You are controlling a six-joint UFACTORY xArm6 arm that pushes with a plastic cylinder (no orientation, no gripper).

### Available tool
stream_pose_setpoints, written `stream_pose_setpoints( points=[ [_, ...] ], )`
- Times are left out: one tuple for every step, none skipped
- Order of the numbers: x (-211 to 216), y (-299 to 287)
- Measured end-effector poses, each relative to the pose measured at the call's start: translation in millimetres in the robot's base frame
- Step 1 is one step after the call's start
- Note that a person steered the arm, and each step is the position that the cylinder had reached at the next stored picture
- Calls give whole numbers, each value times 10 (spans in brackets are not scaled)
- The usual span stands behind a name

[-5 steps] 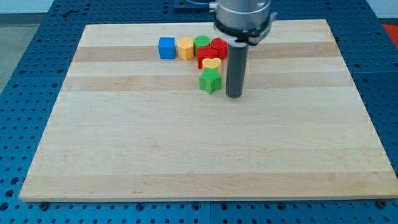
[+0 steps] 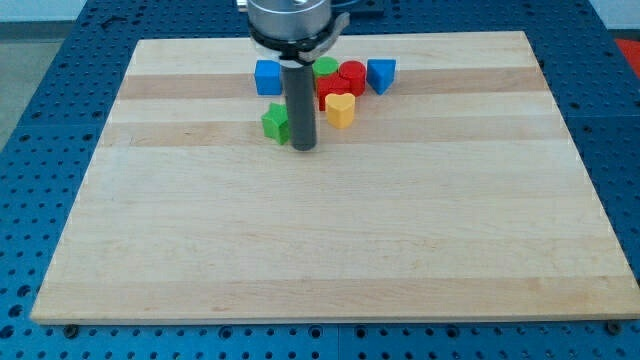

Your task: Move the green star to the center left

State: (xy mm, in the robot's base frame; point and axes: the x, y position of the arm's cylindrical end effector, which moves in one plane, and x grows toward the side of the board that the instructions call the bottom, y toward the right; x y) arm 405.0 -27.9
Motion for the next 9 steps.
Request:
stream_pose_setpoints(
  points=[
    [-132, 145],
    [-242, -11],
    [-241, -451],
    [-238, -990],
    [-261, -1223],
    [-436, -1265],
    [-483, -1516],
    [-168, -1799],
    [431, -1825]
  ],
)
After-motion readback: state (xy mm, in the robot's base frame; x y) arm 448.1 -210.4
